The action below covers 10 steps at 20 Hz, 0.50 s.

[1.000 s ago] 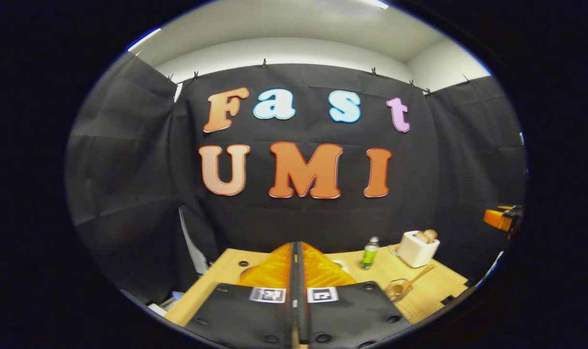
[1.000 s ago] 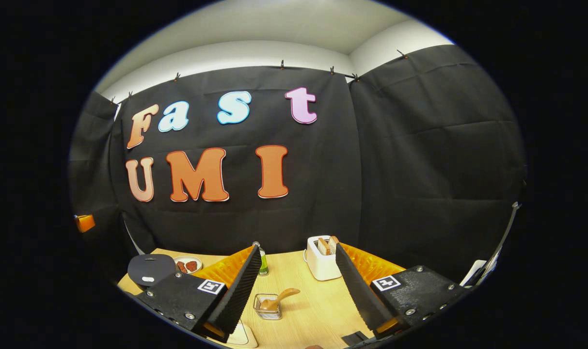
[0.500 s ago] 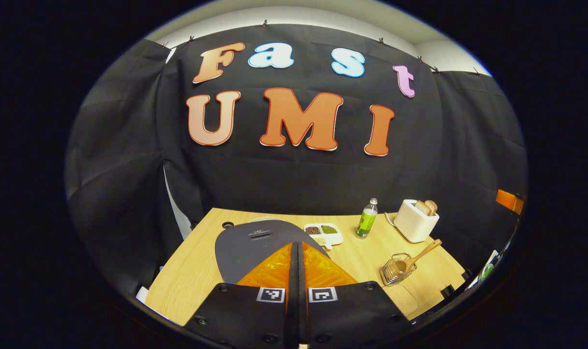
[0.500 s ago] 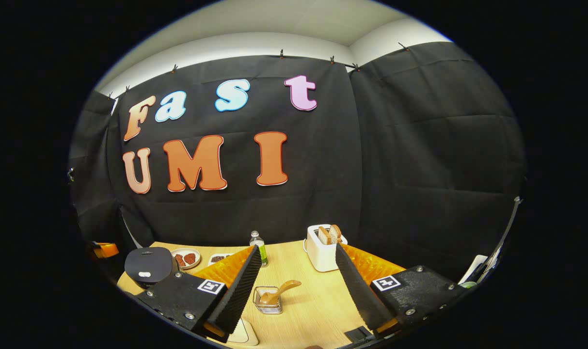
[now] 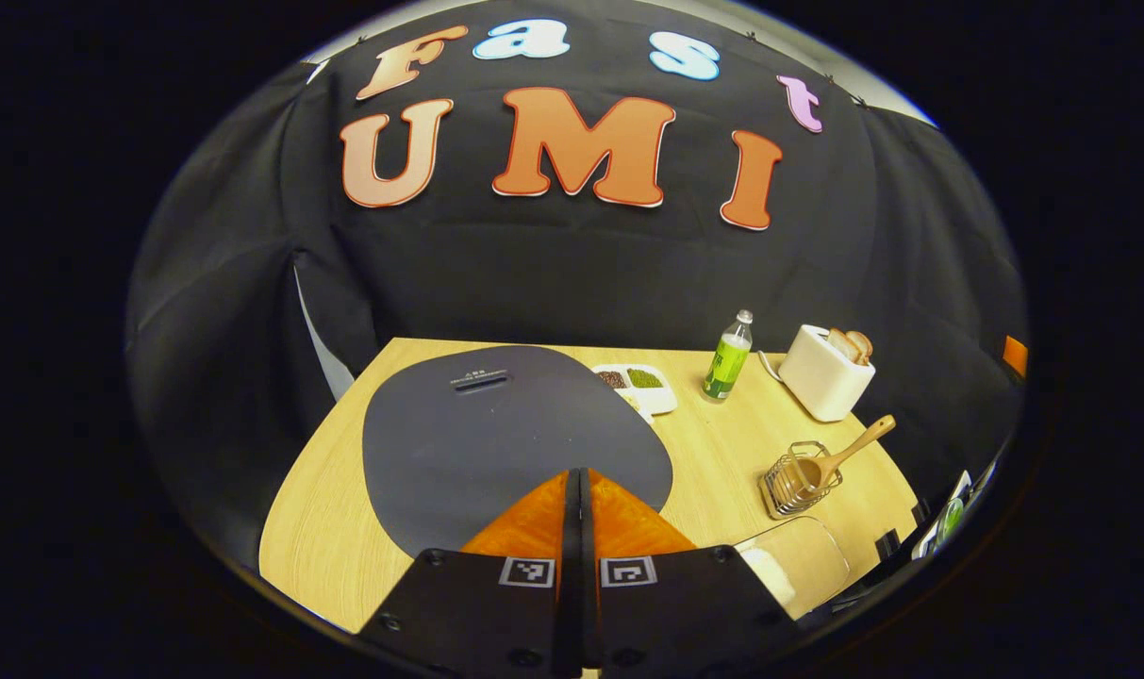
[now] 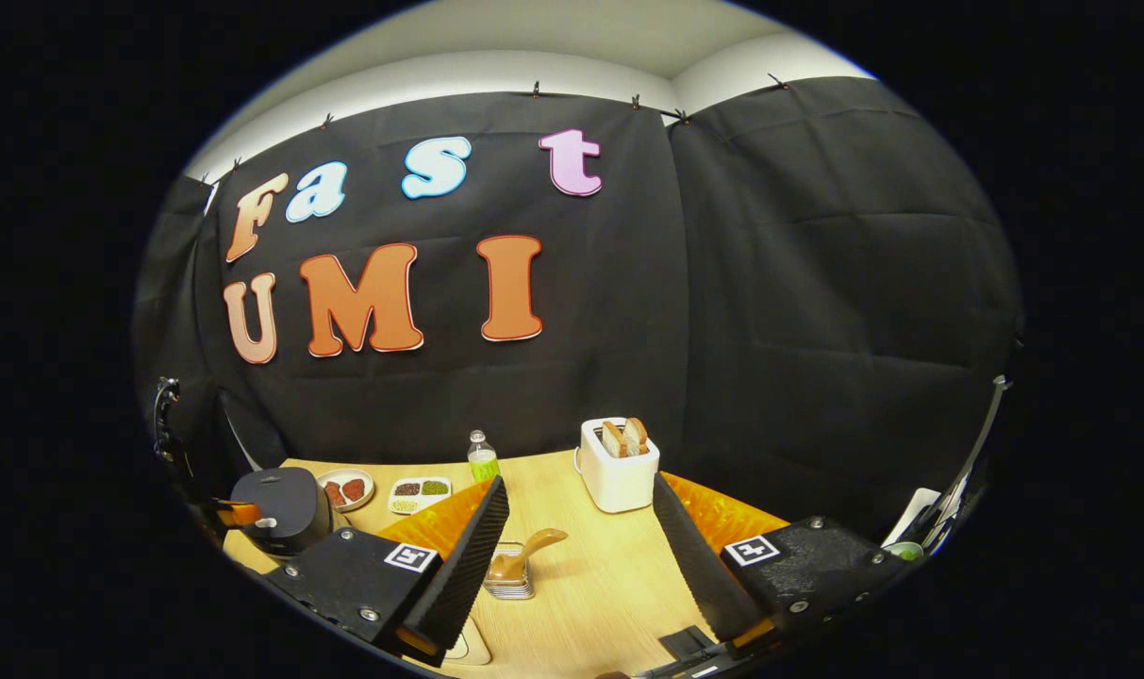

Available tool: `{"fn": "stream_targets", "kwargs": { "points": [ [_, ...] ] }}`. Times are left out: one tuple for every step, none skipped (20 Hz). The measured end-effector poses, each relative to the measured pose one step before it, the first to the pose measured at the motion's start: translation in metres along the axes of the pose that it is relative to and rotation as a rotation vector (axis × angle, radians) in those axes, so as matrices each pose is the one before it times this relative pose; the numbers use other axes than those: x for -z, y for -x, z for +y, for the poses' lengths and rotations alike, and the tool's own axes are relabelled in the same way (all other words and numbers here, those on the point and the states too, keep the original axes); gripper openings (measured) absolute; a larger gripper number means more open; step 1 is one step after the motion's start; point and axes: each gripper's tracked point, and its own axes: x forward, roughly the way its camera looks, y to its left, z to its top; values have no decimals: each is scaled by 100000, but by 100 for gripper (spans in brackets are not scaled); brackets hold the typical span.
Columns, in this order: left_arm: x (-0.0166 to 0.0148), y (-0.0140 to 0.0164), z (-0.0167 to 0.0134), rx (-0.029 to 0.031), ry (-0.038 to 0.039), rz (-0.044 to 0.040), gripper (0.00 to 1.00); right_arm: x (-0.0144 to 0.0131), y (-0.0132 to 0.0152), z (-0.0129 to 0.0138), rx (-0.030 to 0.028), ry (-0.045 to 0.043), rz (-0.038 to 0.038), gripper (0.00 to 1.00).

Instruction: Close the left gripper, press the button to open the rice cooker; take a wooden spoon from the chopstick holder with the right hand, scoop a spoonful of rice and pour it into the rice cooker, then put the wooden spoon back into the chopstick holder.

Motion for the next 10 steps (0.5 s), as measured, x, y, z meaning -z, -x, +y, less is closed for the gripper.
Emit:
{"fn": "stream_targets", "kwargs": {
  "points": [
    [327,-312,67,-451,-747,1140,4,41,-35,-128,318,117,276,95],
    [264,-166,58,-189,0,874,4,73,-23,-57,240,64,44,95],
    [370,-196,46,71,198,1500,4,-89,-51,-65,215,-10,-112,95],
    [-2,183,-36,115,-33,-432,4,145,-65,-46,141,-37,8,95],
    [-6,-195,6,508,-408,-618,4,53,-69,-22,53,-114,228,95],
    [403,18,-153,709,-1629,1491,4,129,-94,-150,7,-313,398,100],
    [73,24,-49,755,-1872,844,0,125,-112,30,-49,-436,243,95],
    [248,-109,19,285,-225,1454,4,179,-166,51,11,-360,449,95],
    [176,-140,74,456,1796,1552,0,239,-101,63,-129,-85,664,95],
    [618,157,241,708,3011,2769,5,278,-37,11,-102,149,759,95]
  ]
}}
